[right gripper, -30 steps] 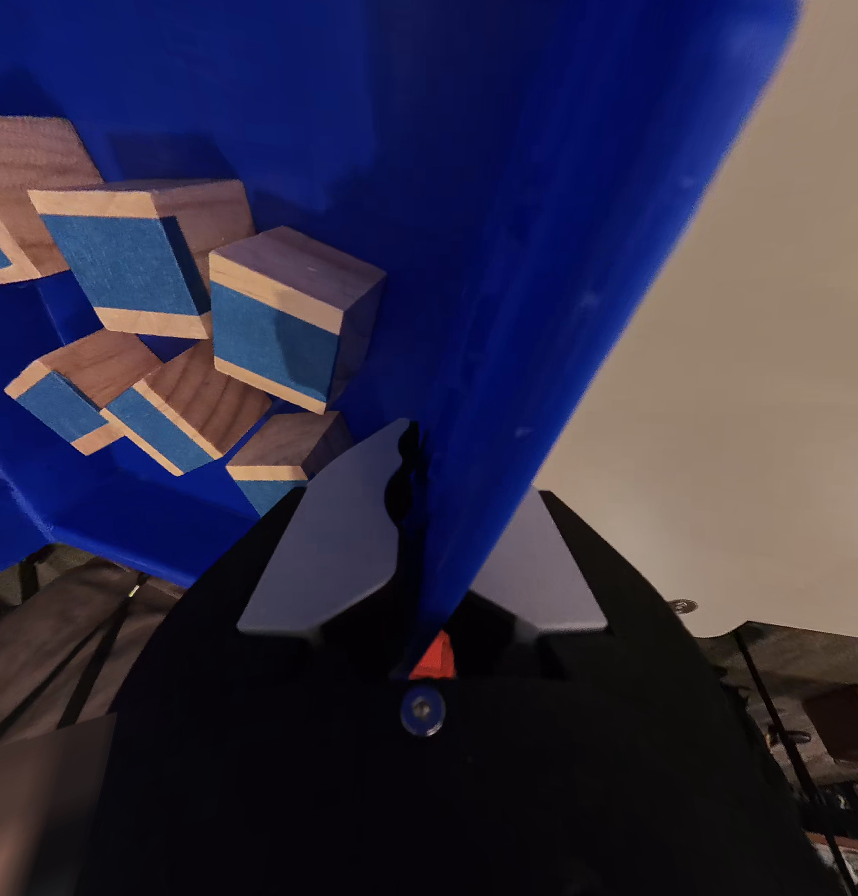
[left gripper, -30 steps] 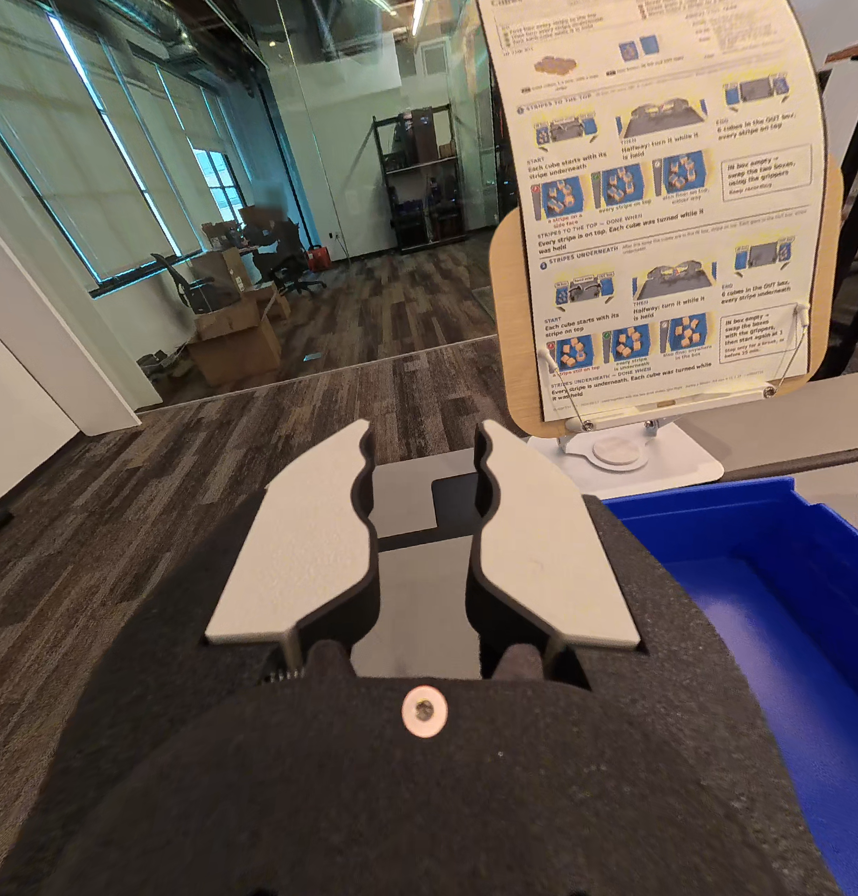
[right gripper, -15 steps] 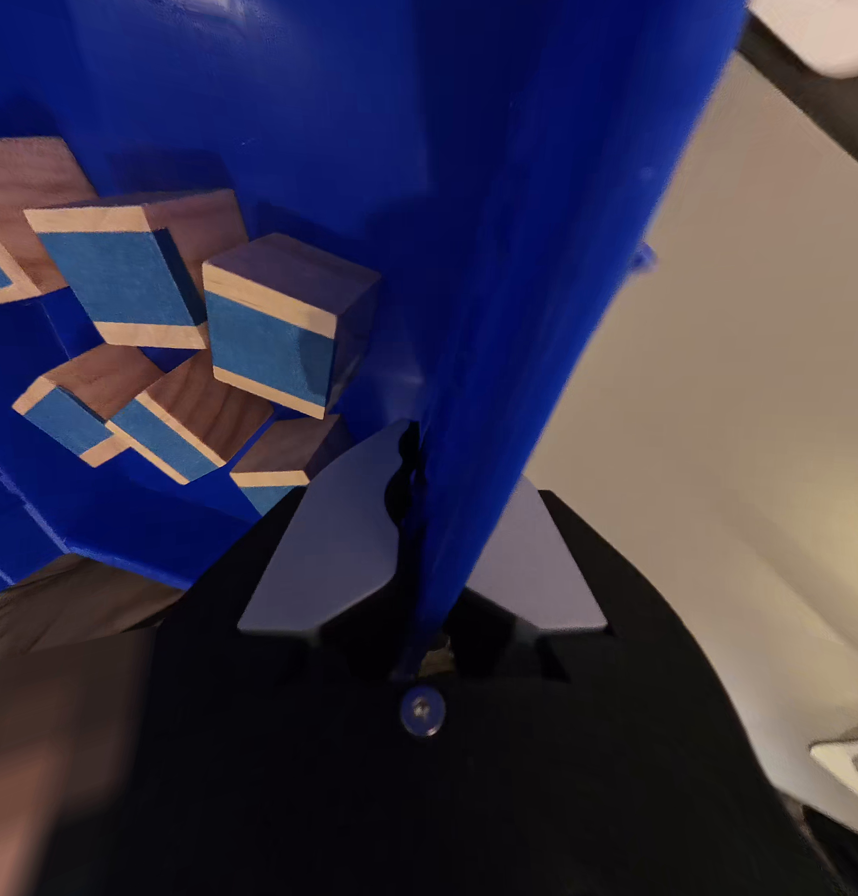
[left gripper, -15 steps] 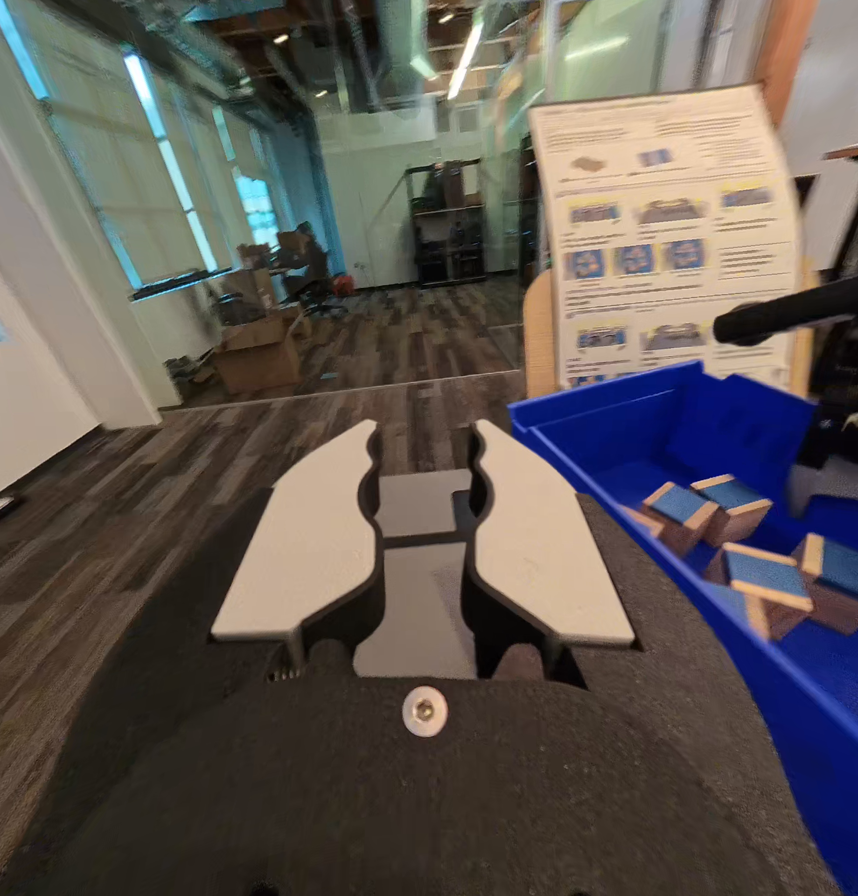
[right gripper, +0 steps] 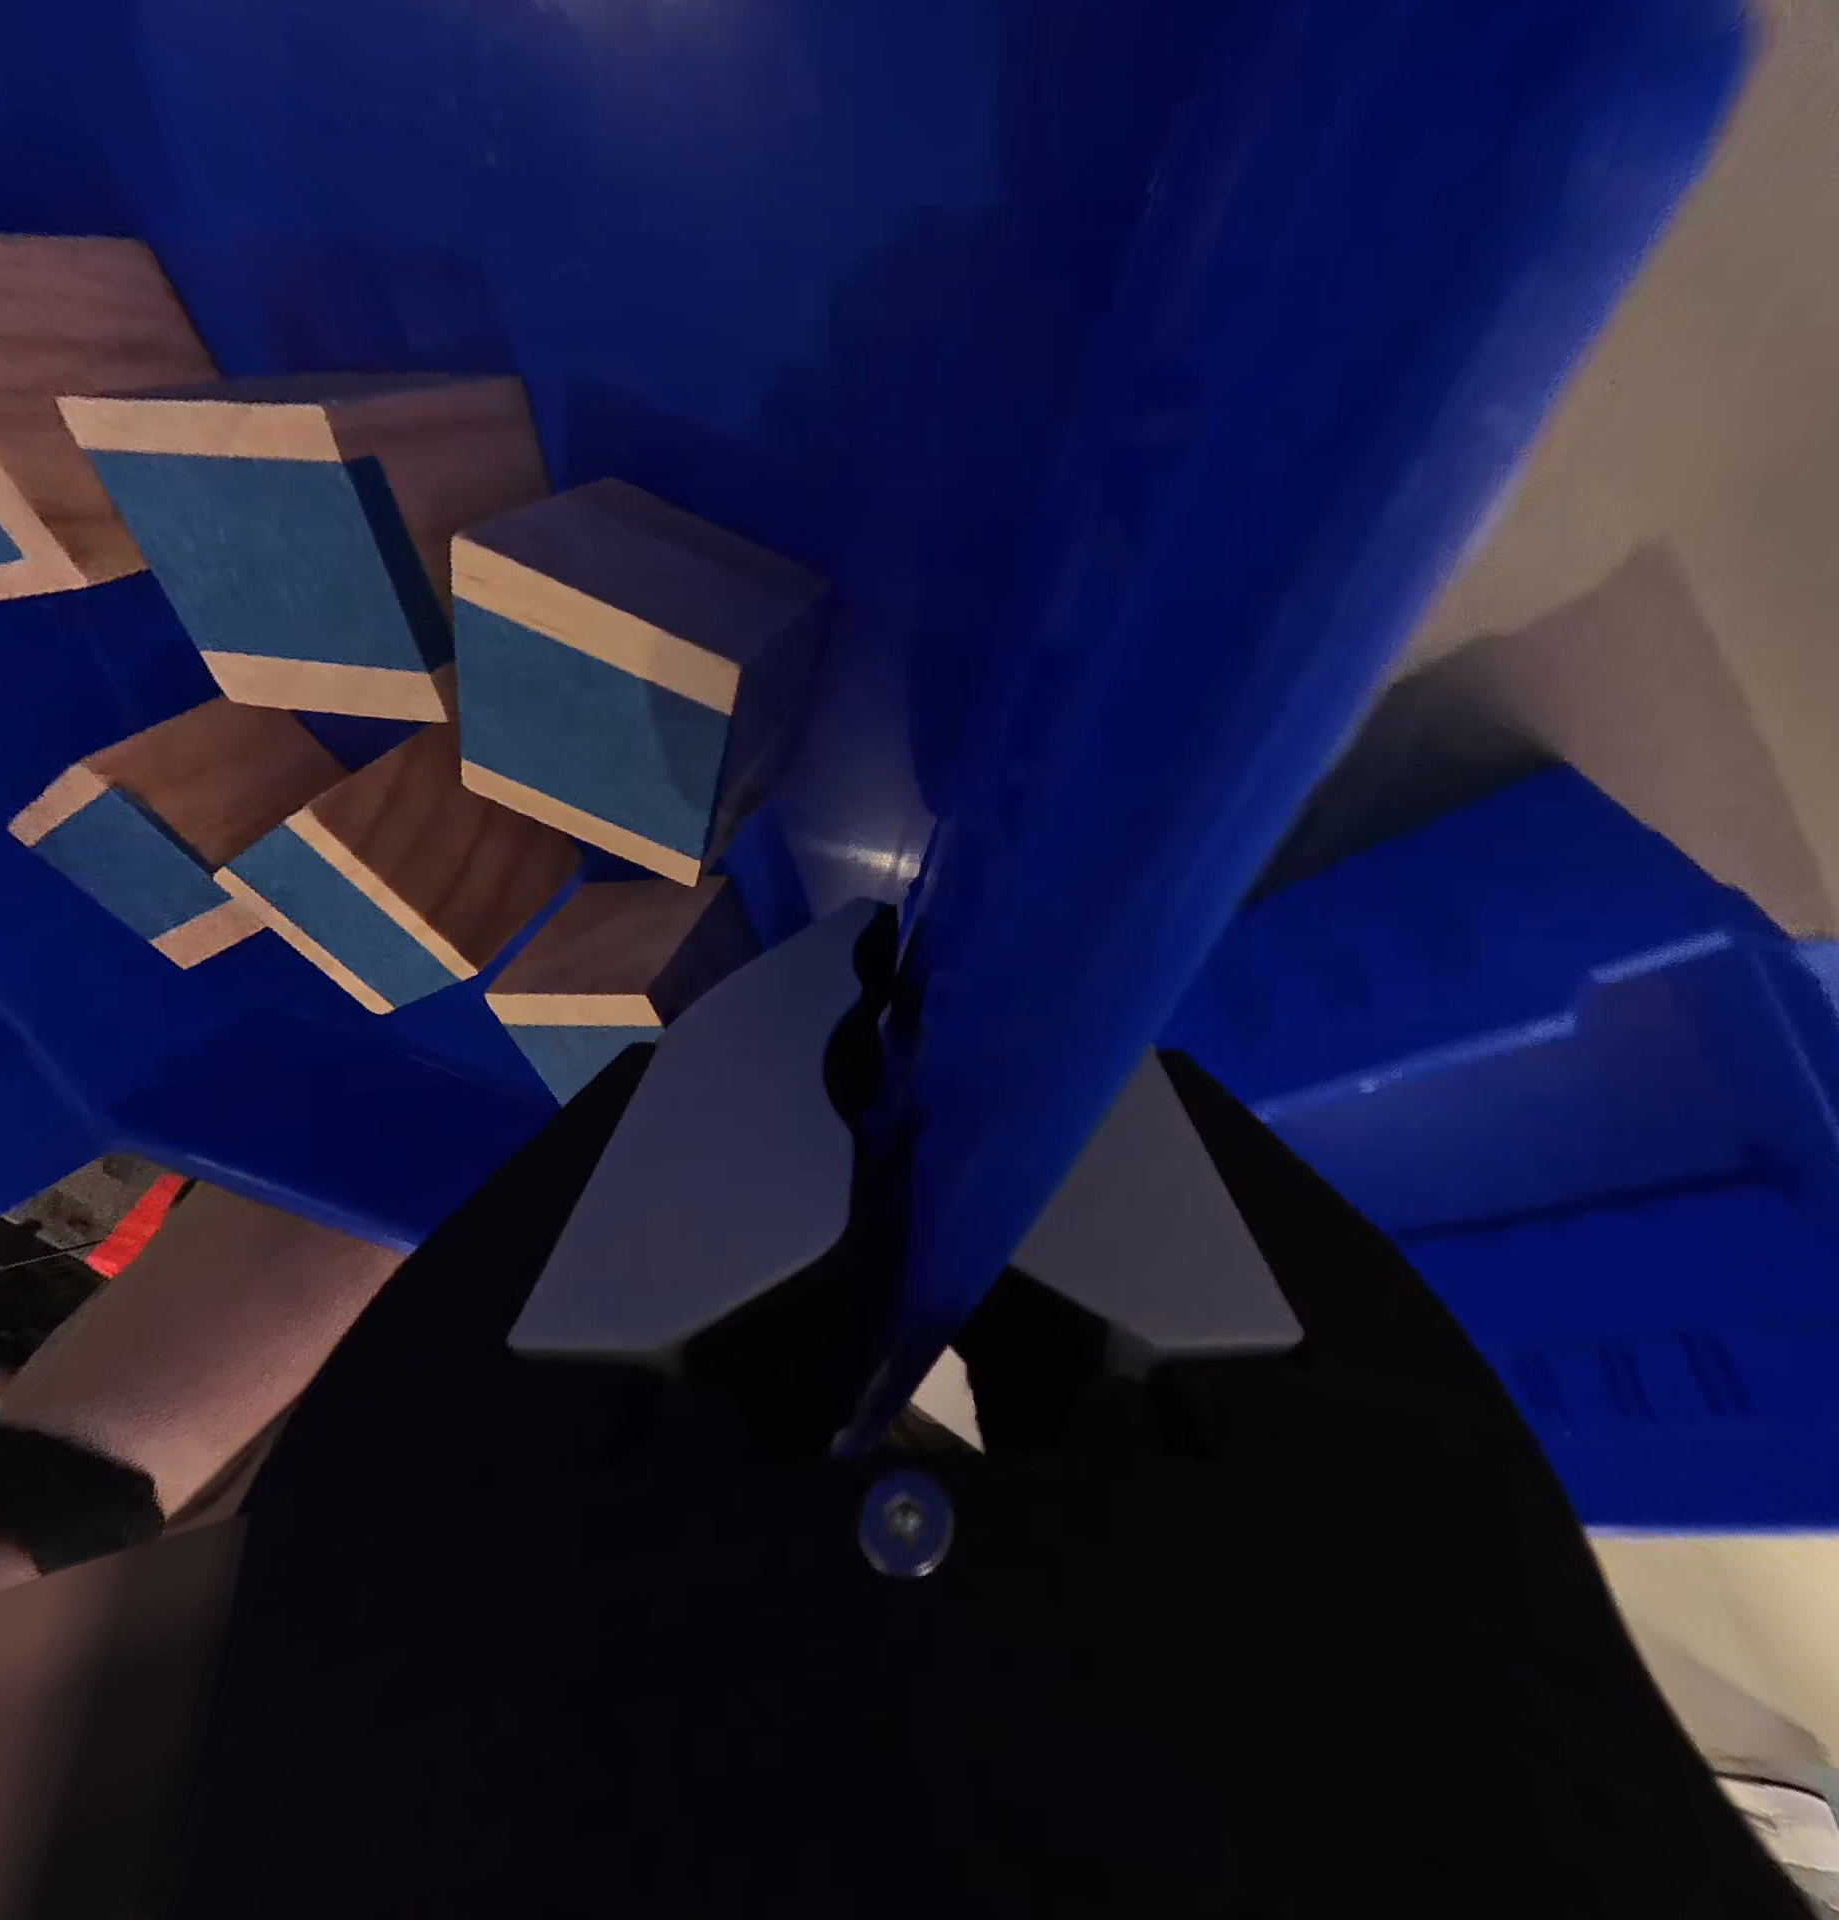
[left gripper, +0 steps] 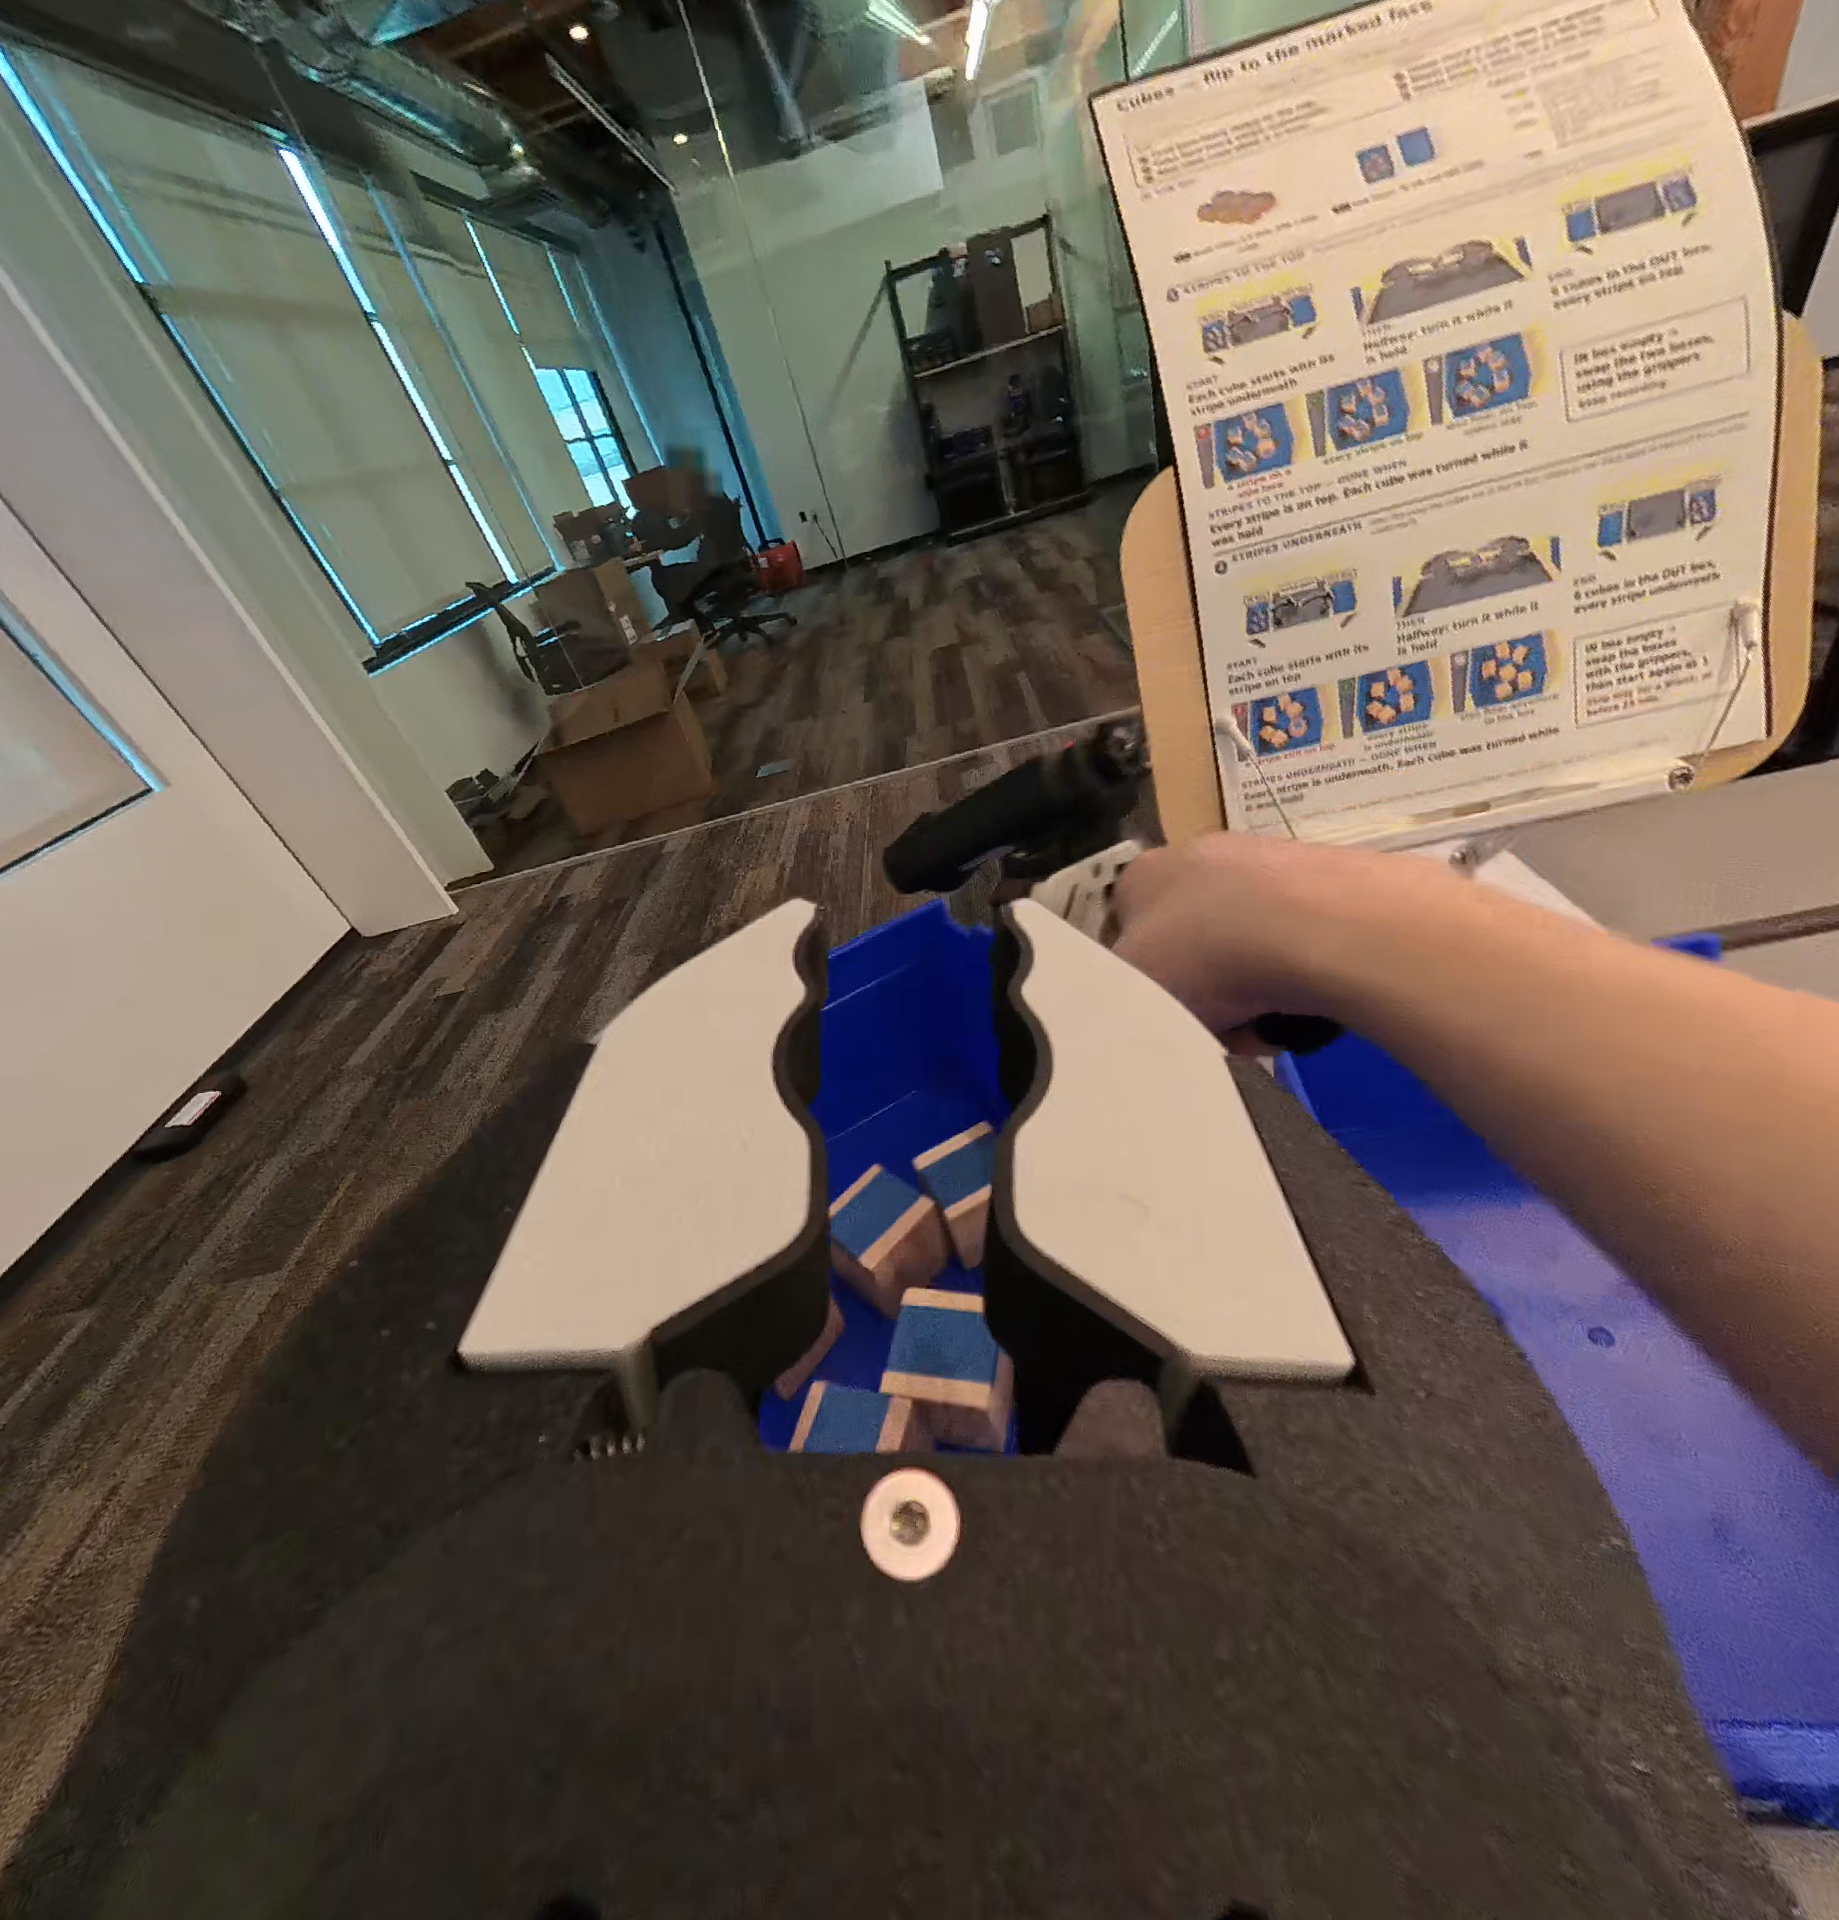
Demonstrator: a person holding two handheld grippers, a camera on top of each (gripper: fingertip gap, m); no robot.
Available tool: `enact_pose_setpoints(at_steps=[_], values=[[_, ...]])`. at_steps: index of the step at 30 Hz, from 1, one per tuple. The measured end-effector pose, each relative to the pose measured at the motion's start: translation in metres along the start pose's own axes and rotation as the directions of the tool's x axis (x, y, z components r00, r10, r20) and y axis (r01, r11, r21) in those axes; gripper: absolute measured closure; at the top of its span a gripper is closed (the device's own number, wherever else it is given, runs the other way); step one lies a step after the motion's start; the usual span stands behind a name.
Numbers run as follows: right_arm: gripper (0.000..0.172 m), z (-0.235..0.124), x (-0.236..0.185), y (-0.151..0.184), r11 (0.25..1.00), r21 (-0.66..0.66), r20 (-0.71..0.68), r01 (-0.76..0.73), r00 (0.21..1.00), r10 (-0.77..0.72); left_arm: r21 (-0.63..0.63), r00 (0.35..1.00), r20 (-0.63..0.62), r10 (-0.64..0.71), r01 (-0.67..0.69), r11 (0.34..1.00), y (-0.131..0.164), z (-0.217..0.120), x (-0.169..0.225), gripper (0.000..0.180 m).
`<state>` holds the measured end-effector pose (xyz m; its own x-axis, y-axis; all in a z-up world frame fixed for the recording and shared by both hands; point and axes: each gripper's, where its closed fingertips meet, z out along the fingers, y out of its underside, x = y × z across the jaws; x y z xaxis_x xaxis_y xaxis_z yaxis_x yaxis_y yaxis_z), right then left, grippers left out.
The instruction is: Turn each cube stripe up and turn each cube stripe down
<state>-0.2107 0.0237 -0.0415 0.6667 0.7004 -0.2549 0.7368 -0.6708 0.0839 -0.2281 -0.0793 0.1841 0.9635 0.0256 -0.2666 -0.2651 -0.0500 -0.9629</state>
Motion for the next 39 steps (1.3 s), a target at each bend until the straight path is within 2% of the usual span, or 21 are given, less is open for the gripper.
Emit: enact_pose_setpoints(at_steps=[5, 9, 12, 15, 16, 18, 19, 21, 23, 25, 27, 31, 35, 37, 39], values=[[0.165, 0.04, -0.002, -0.014, 1.0, -0.011, -0.022, -0.005, 1.0, 0.004, -0.041, 0.999, -0.043, 0.007, -0.009, 0.999, 0.008, 0.004, 0.006, 0.15], [0.162, 0.068, 0.012, -0.01, 0.999, -0.041, -0.044, -0.016, 0.999, 0.014, -0.066, 0.997, -0.07, 0.032, -0.037, 0.997, 0.014, 0.006, 0.01, 0.15], [0.16, 0.084, 0.027, -0.004, 0.998, -0.058, -0.062, -0.033, 0.998, 0.029, -0.071, 0.996, -0.085, 0.042, -0.048, 0.996, 0.014, 0.009, 0.014, 0.15], [0.159, 0.089, 0.031, -0.004, 0.999, -0.022, -0.007, -0.032, 0.999, 0.032, -0.085, 0.993, -0.103, 0.056, -0.065, 0.994, 0.017, 0.011, 0.02, 0.15], [0.156, 0.086, 0.032, -0.004, 1.0, 0.006, -0.008, -0.016, 1.0, 0.016, -0.089, 0.992, -0.107, 0.063, -0.073, 0.993, 0.018, 0.01, 0.022, 0.15], [0.153, 0.065, 0.034, -0.012, 0.987, 0.156, -0.032, 0.035, 0.999, -0.03, -0.086, 0.991, -0.114, 0.064, -0.074, 0.993, 0.017, 0.009, 0.023, 0.149], [0.152, 0.045, 0.034, -0.017, 0.962, 0.265, -0.053, 0.068, 0.997, -0.056, -0.08, 0.992, -0.115, 0.059, -0.069, 0.994, 0.016, 0.008, 0.023, 0.149], [0.145, -0.004, 0.046, -0.014, 0.873, 0.463, -0.193, 0.154, 0.979, -0.071, -0.073, 0.991, -0.12, 0.058, -0.067, 0.995, 0.014, 0.007, 0.024, 0.149], [0.135, -0.044, 0.071, 0.017, 0.809, 0.547, -0.35, 0.215, 0.937, -0.012, -0.073, 0.99, -0.129, 0.061, -0.071, 0.995, 0.014, 0.006, 0.026, 0.149], [0.115, -0.064, 0.112, 0.065, 0.816, 0.541, -0.475, 0.203, 0.874, 0.098, -0.074, 0.989, -0.133, 0.058, -0.068, 0.995, 0.014, 0.006, 0.026, 0.149], [0.111, -0.067, 0.156, 0.114, 0.836, 0.539, -0.513, 0.105, 0.828, 0.226, -0.075, 0.99, -0.132, 0.055, -0.065, 0.995, 0.013, 0.006, 0.027, 0.148], [0.108, -0.028, 0.215, 0.184, 0.855, 0.509, -0.447, -0.099, 0.819, 0.361, -0.089, 0.989, -0.136, 0.058, -0.07, 0.994, 0.015, 0.009, 0.03, 0.148], [0.107, 0.03, 0.23, 0.222, 0.905, 0.342, -0.345, -0.251, 0.863, 0.37, -0.122, 0.989, -0.126, 0.082, -0.097, 0.988, 0.021, 0.013, 0.032, 0.147], [0.124, 0.052, 0.219, 0.227, 0.923, 0.264, -0.212, -0.282, 0.916, 0.34, -0.135, 0.988, -0.122, 0.091, -0.107, 0.985, 0.024, 0.015, 0.033, 0.147], [0.142, 0.054, 0.219, 0.228, 0.915, 0.269, -0.132, -0.301, 0.929, 0.345, -0.149, 0.988, -0.12, 0.102, -0.119, 0.982, 0.027, 0.017, 0.035, 0.147]])
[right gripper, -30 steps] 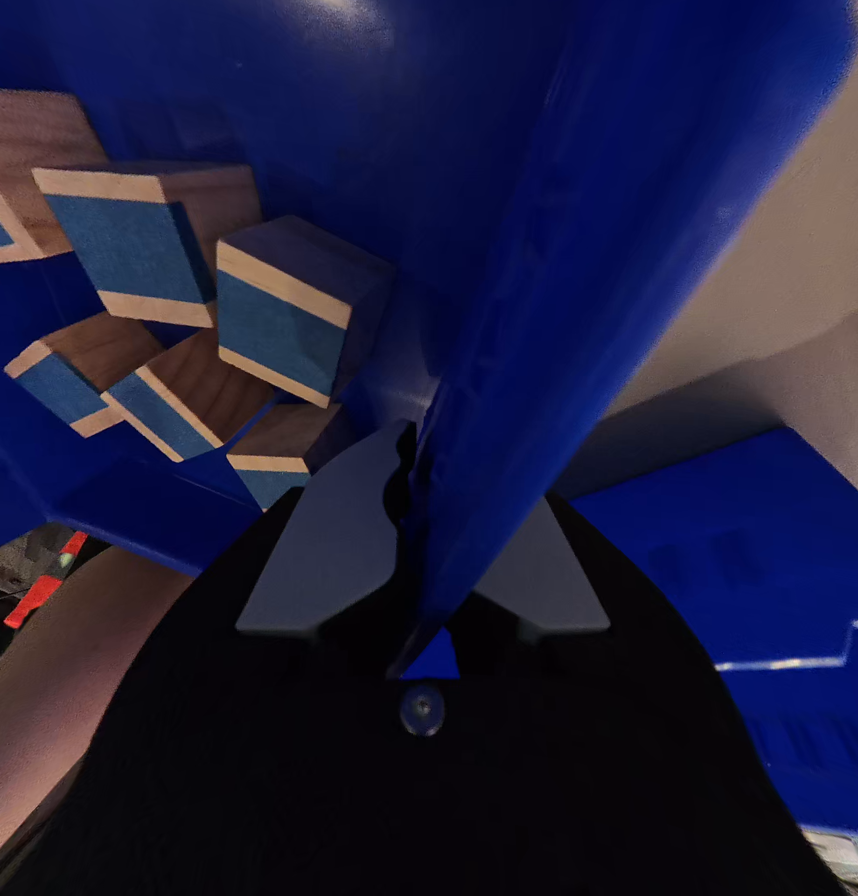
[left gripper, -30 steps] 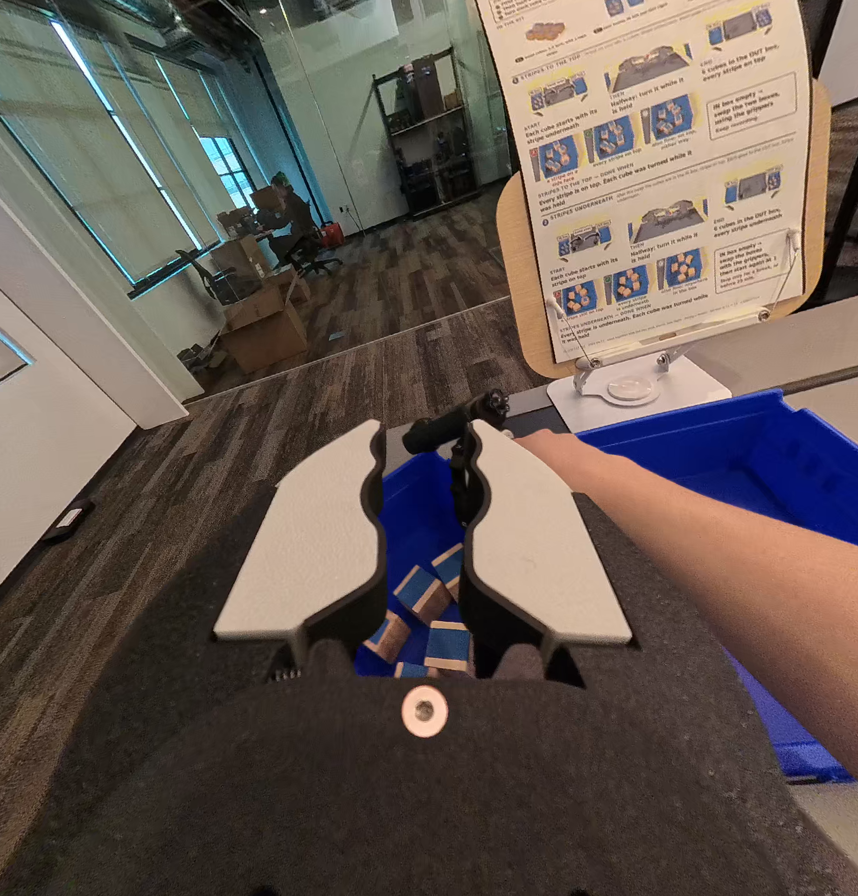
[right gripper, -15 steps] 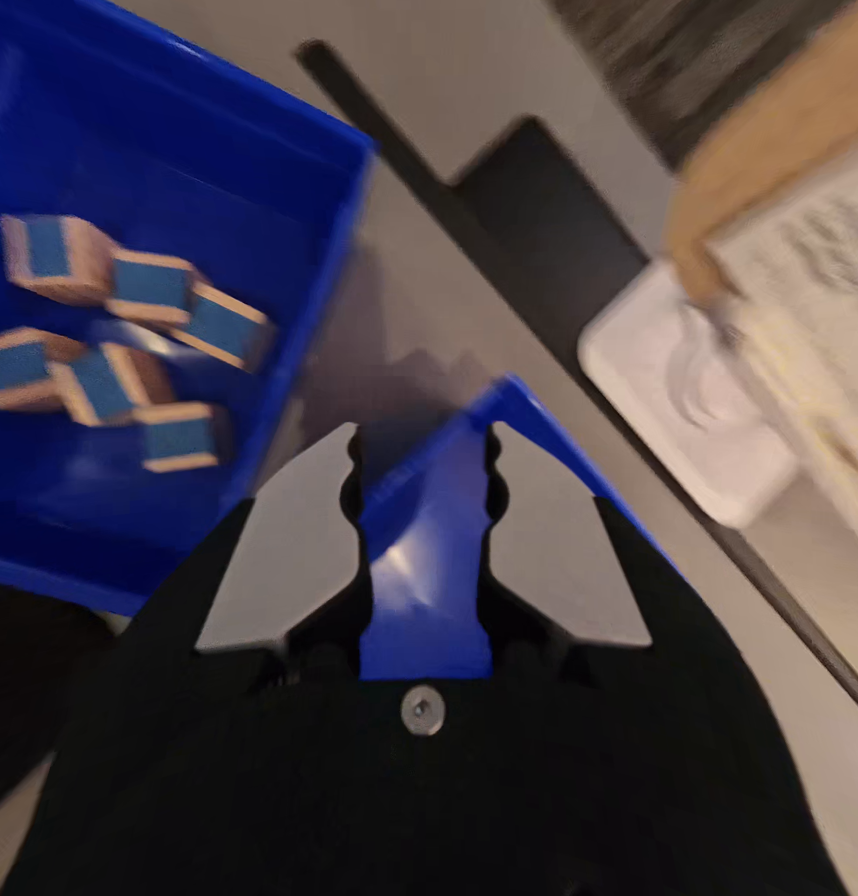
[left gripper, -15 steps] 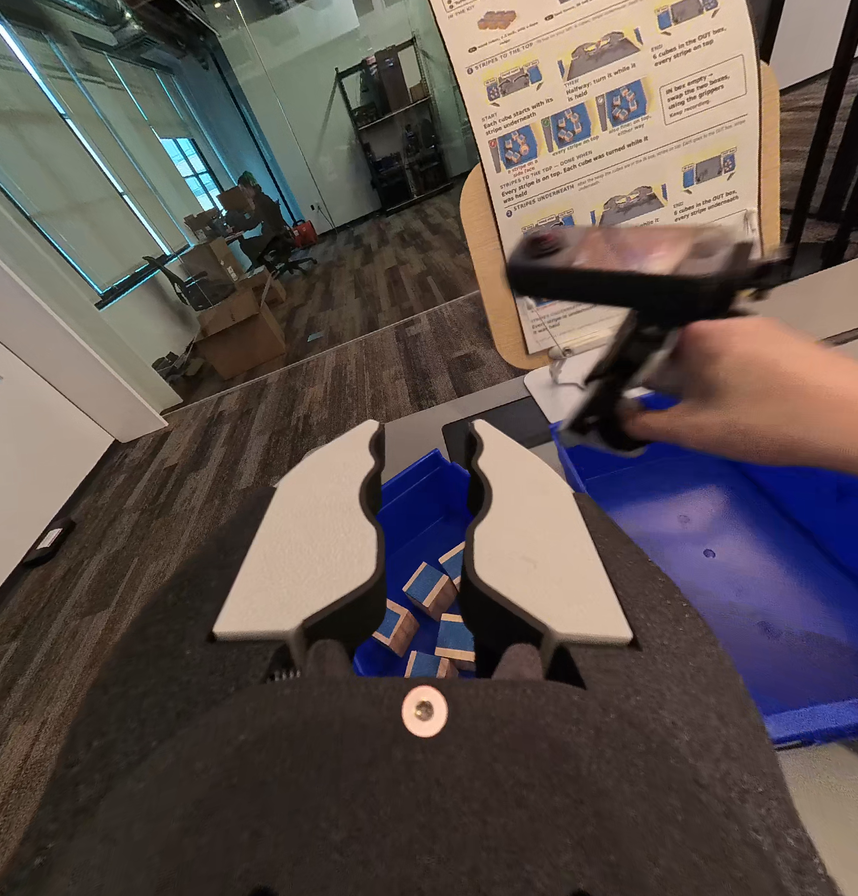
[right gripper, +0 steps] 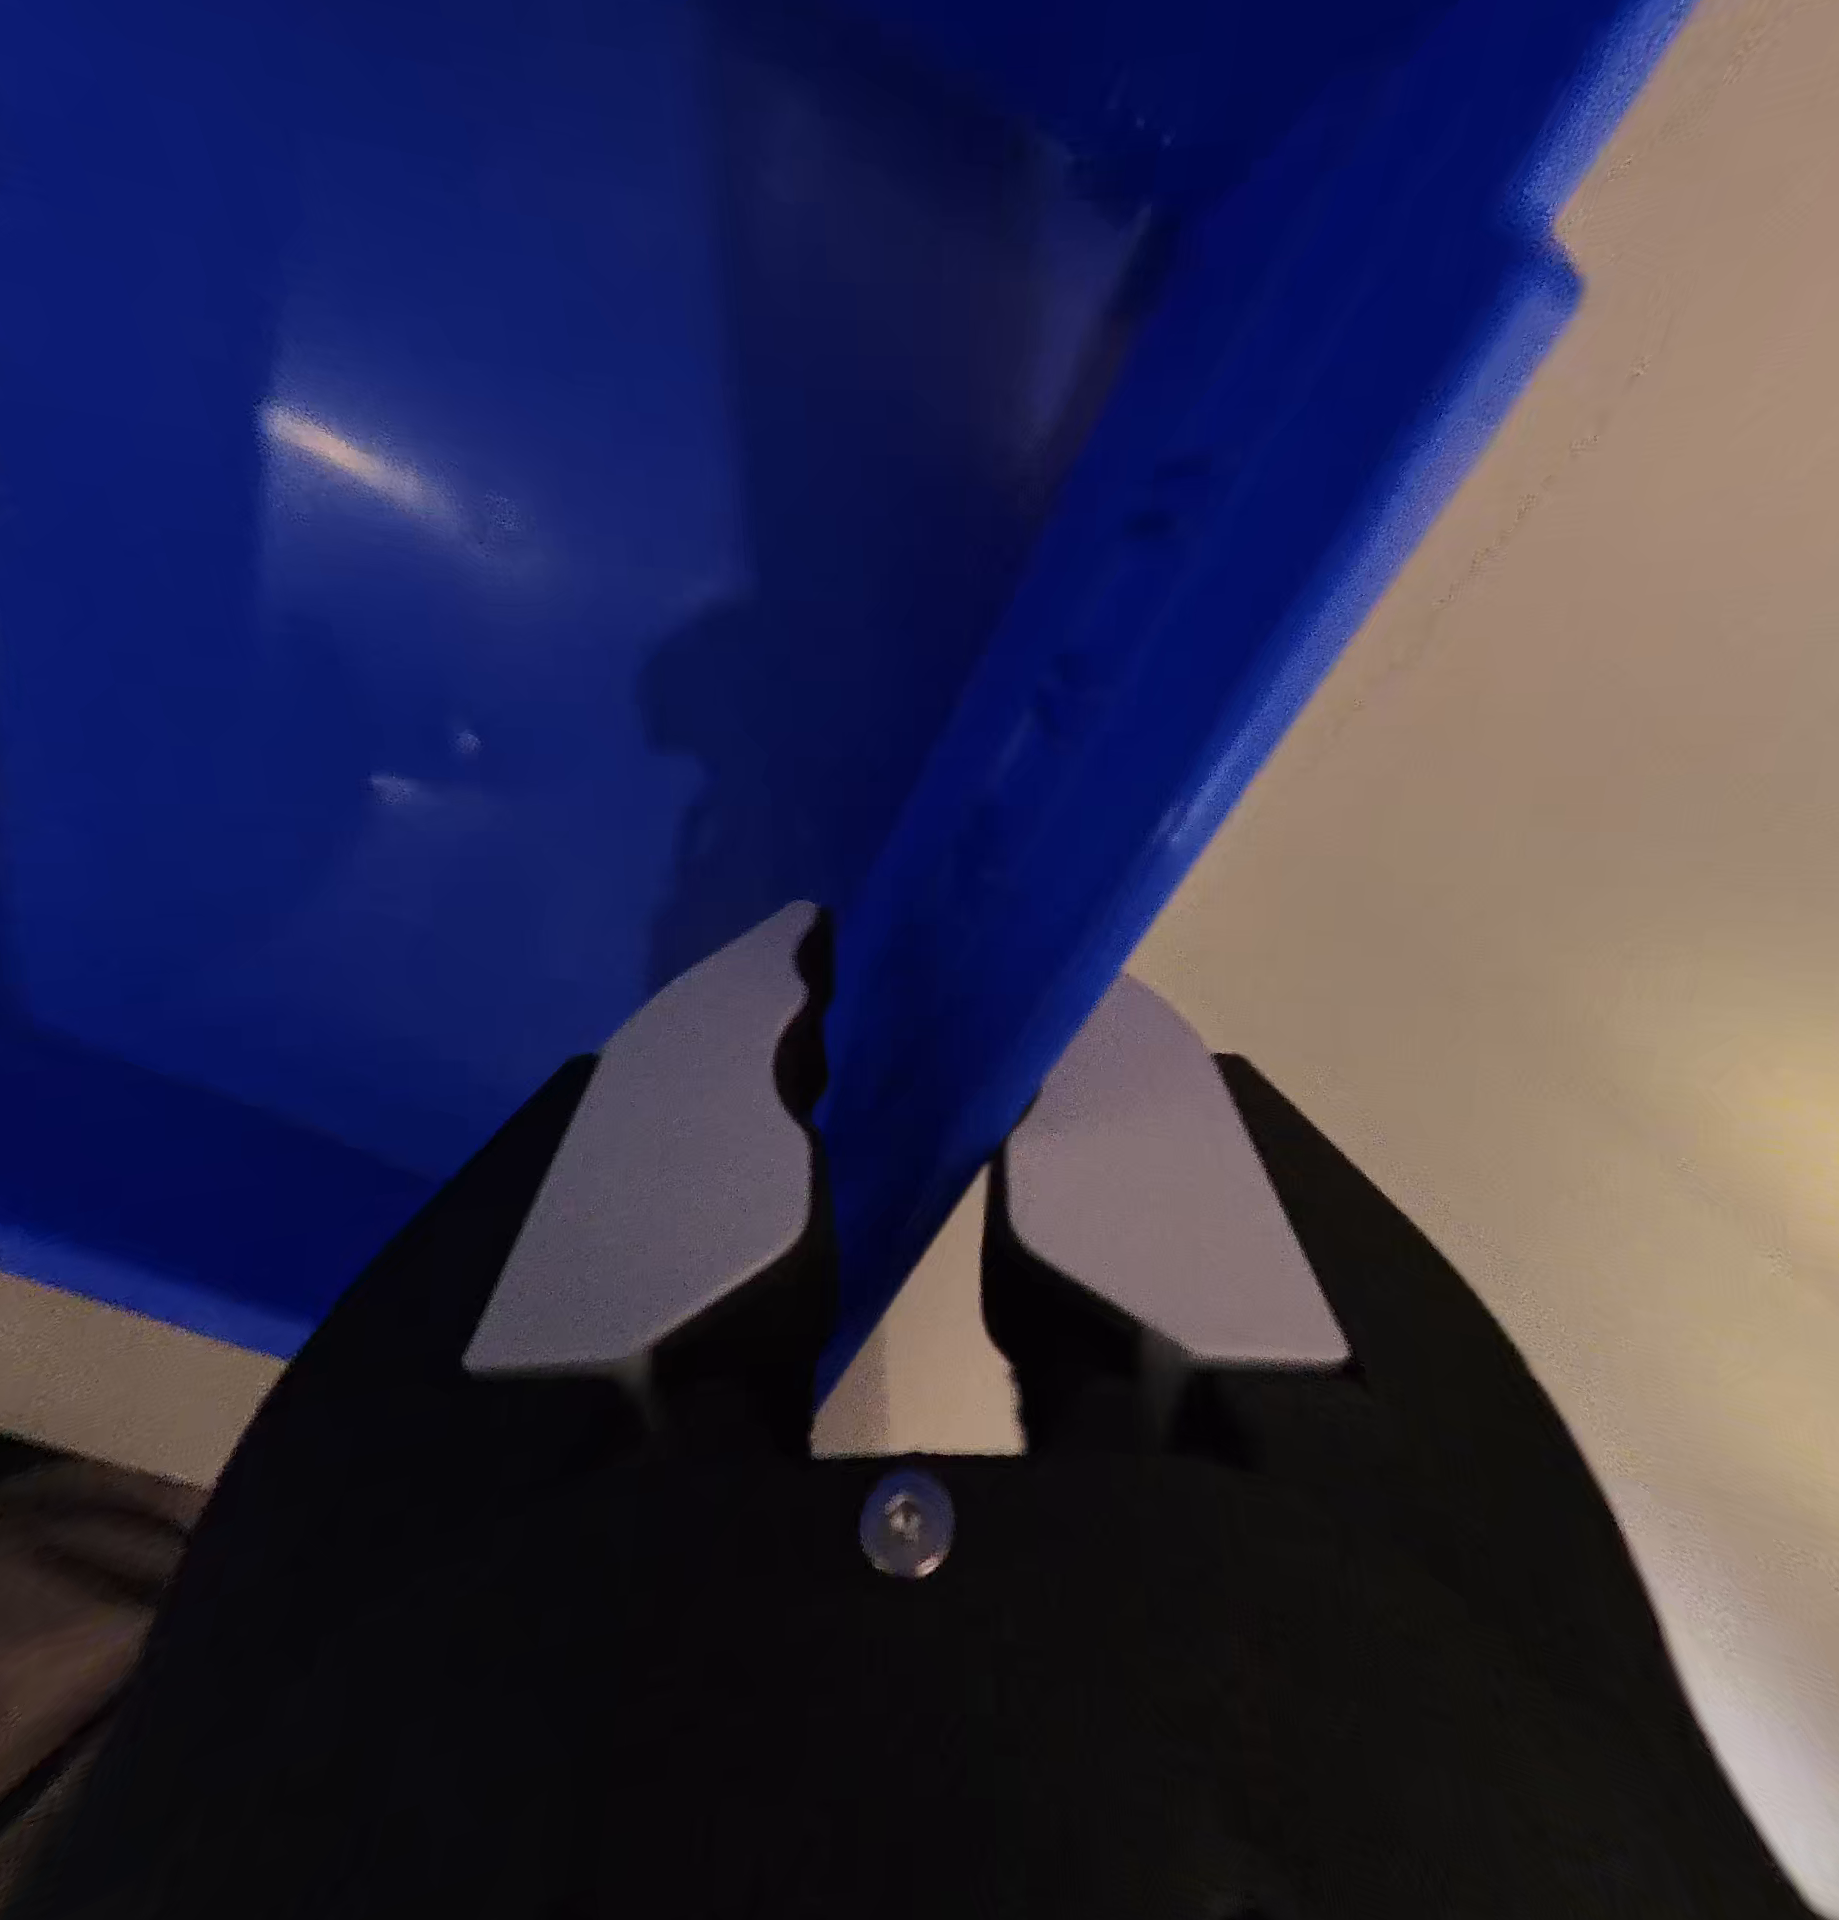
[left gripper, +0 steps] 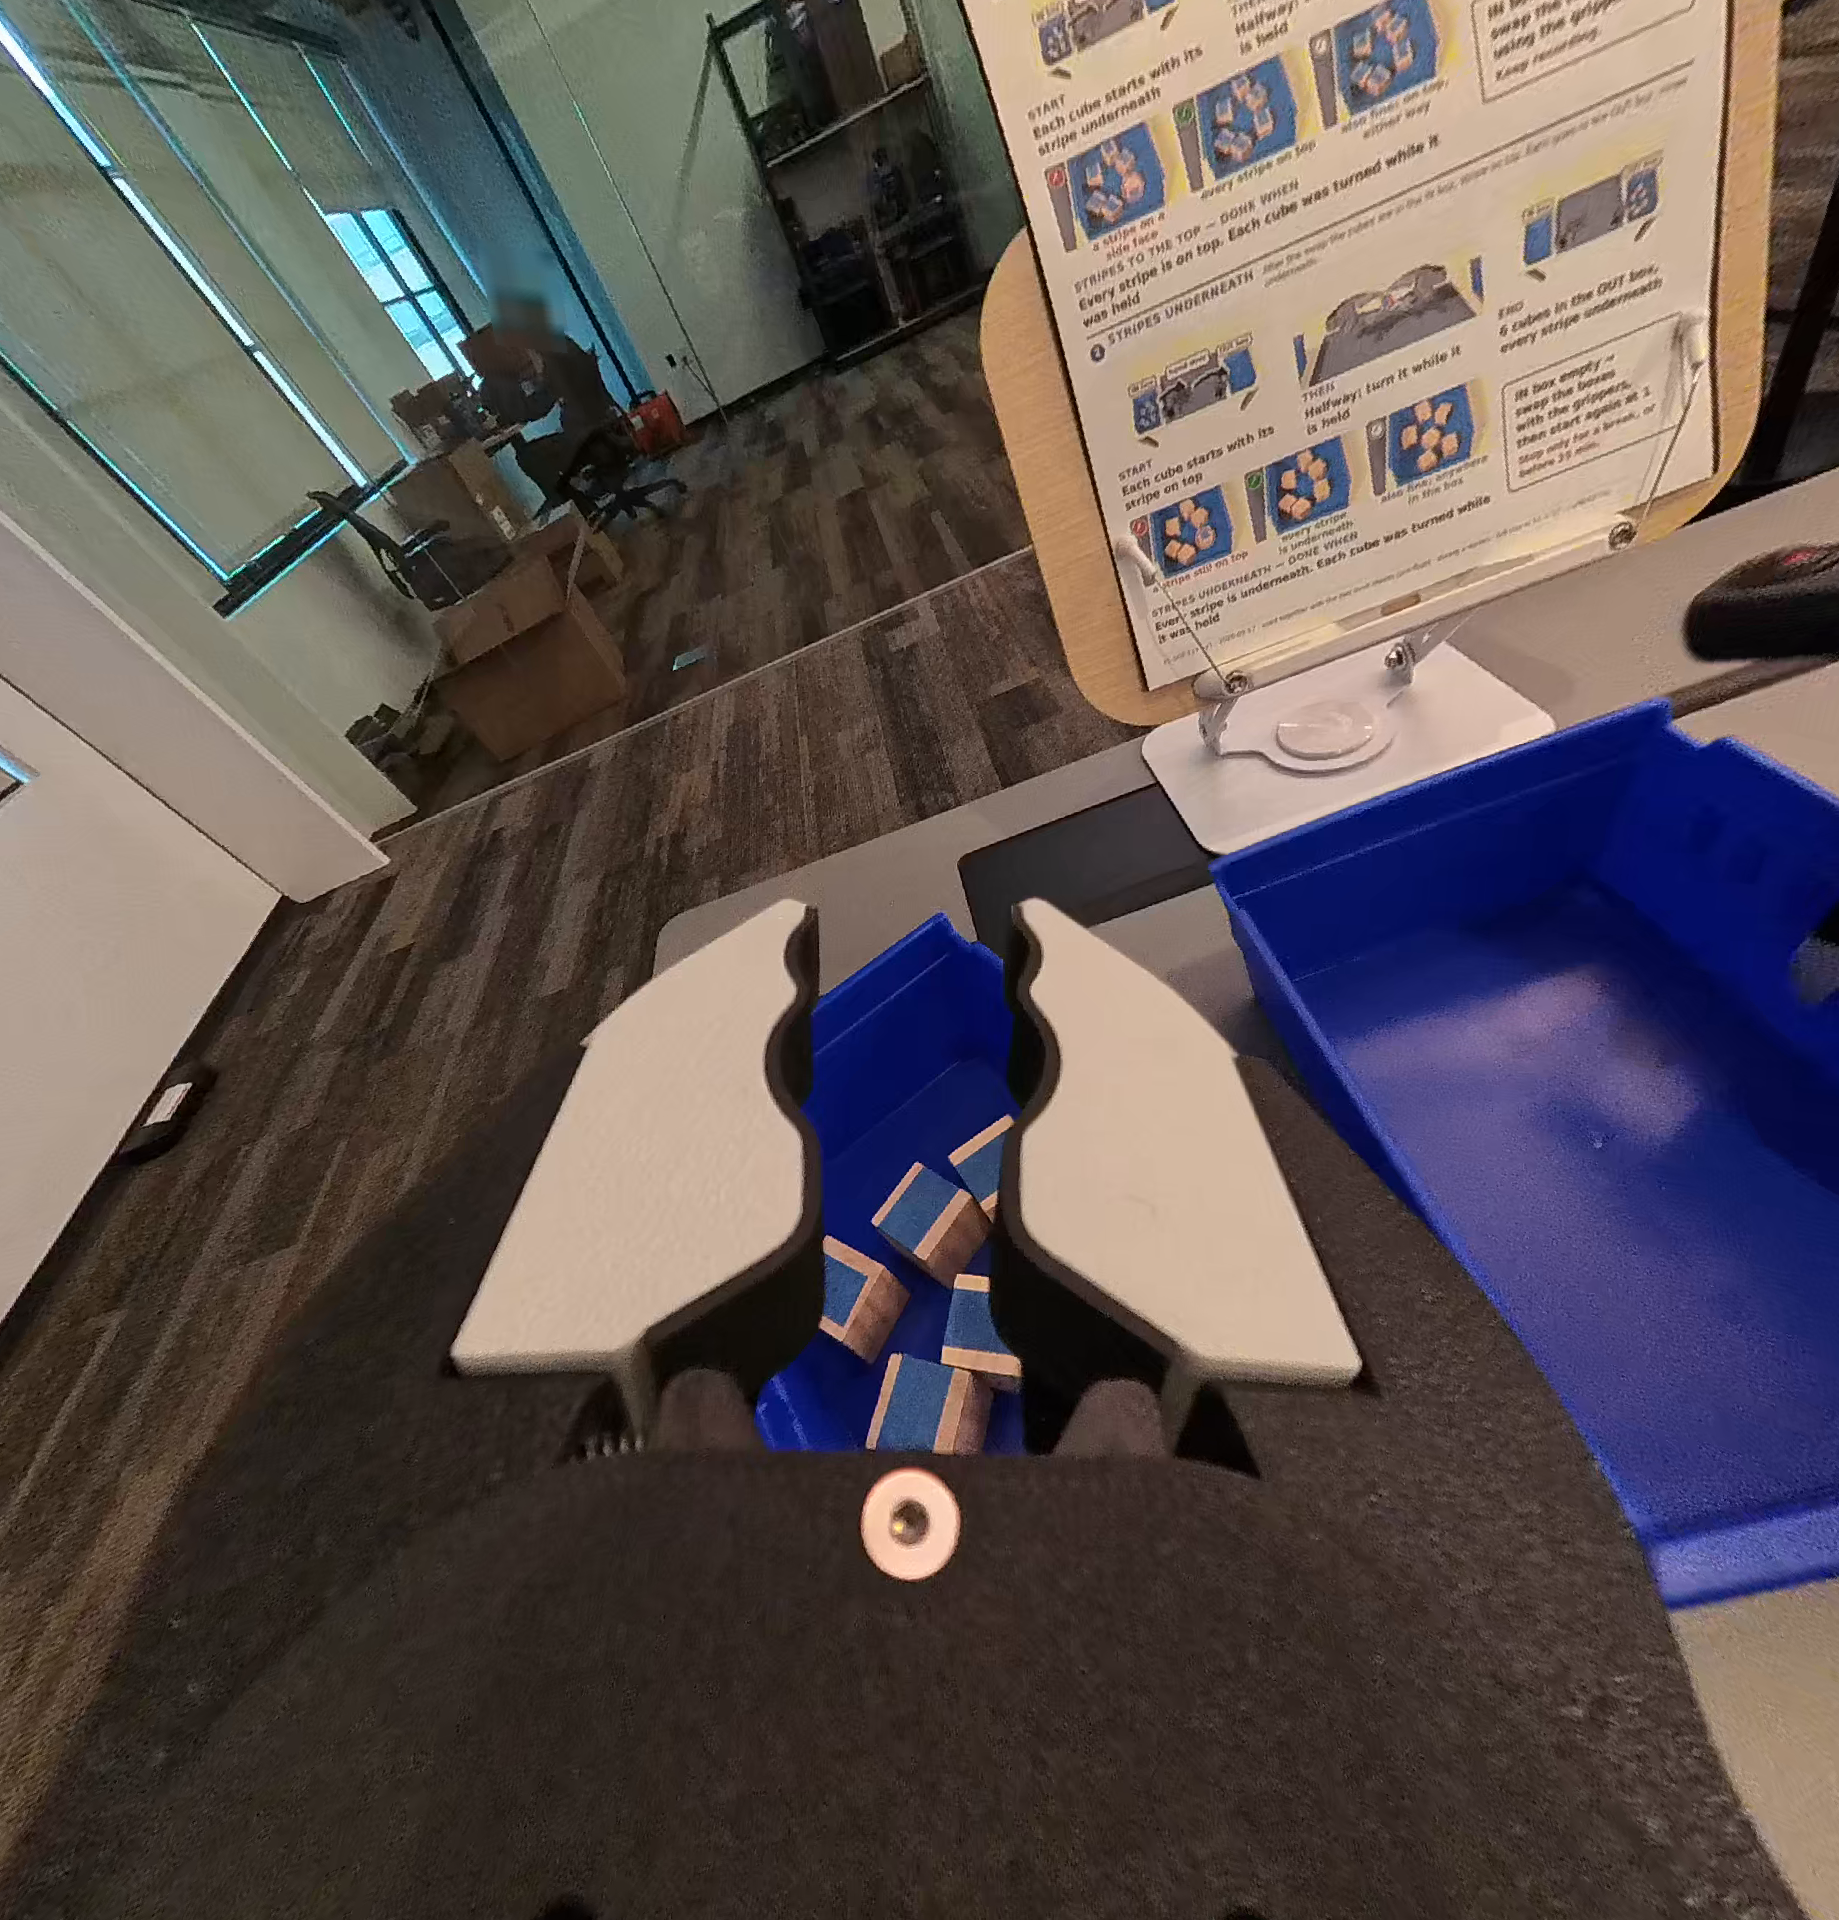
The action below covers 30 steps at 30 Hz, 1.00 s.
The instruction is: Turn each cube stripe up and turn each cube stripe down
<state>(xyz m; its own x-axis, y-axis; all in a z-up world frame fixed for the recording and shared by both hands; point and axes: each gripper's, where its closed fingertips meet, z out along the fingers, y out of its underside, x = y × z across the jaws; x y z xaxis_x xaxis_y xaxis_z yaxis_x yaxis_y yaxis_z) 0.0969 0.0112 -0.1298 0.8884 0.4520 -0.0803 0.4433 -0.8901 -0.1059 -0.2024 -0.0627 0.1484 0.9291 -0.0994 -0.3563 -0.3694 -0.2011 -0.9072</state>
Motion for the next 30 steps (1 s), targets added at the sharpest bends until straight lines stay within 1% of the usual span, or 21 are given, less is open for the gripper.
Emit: enact_pose_setpoints(at_steps=[2, 3, 5, 8, 14, 17, 20, 23, 25, 27, 29, 30], values=[[0.158, -0.003, 0.01, 0.004, 1.0, -0.004, 0.059, -0.024, 0.998, 0.024, -0.015, 1.0, 0.004, 0.014, -0.014, 1.0, 0.002, 0.003, 0.002, 0.147], [0.161, -0.003, 0.02, 0.006, 1.0, -0.001, 0.067, -0.023, 0.998, 0.023, -0.021, 1.0, 0.005, 0.02, -0.02, 1.0, 0.003, 0.005, 0.003, 0.147], [0.163, -0.006, 0.044, 0.011, 0.999, 0.019, 0.066, -0.027, 0.998, 0.026, -0.031, 1.0, 0.008, 0.029, -0.029, 0.999, 0.003, 0.008, 0.006, 0.147], [0.164, -0.011, 0.092, 0.025, 0.995, 0.045, 0.059, -0.085, 0.995, 0.083, -0.056, 0.999, 0.007, 0.044, -0.044, 0.997, 0.006, 0.014, 0.012, 0.147], [0.165, -0.024, 0.198, 0.069, 0.957, 0.074, 0.099, -0.279, 0.957, 0.271, -0.102, 0.996, 0.027, 0.084, -0.081, 0.992, 0.011, 0.027, 0.019, 0.147], [0.165, -0.03, 0.244, 0.094, 0.938, 0.071, 0.084, -0.338, 0.939, 0.332, -0.178, 0.996, 0.034, 0.084, -0.077, 0.981, 0.025, 0.035, 0.015, 0.147], [0.165, -0.034, 0.282, 0.115, 0.917, 0.084, 0.086, -0.39, 0.92, 0.383, -0.246, 0.998, 0.056, 0.035, -0.02, 0.969, 0.04, 0.043, 0.001, 0.146], [0.165, -0.038, 0.308, 0.129, 0.903, 0.097, 0.091, -0.418, 0.908, 0.41, -0.287, 0.994, 0.102, -0.029, 0.057, 0.956, 0.053, 0.044, -0.02, 0.142], [0.164, -0.039, 0.318, 0.135, 0.903, 0.102, 0.089, -0.418, 0.908, 0.41, -0.317, 0.987, 0.138, -0.08, 0.12, 0.941, 0.063, 0.04, -0.036, 0.139], [0.164, -0.04, 0.325, 0.138, 0.899, 0.129, 0.083, -0.418, 0.908, 0.411, -0.335, 0.978, 0.168, -0.124, 0.175, 0.926, 0.072, 0.034, -0.051, 0.131], [0.164, -0.04, 0.326, 0.138, 0.904, 0.163, 0.088, -0.396, 0.918, 0.387, -0.341, 0.965, 0.212, -0.157, 0.223, 0.913, 0.082, 0.026, -0.069, 0.128], [0.164, -0.04, 0.327, 0.139, 0.912, 0.156, 0.084, -0.379, 0.925, 0.37, -0.343, 0.956, 0.238, -0.174, 0.25, 0.905, 0.088, 0.022, -0.079, 0.126]])
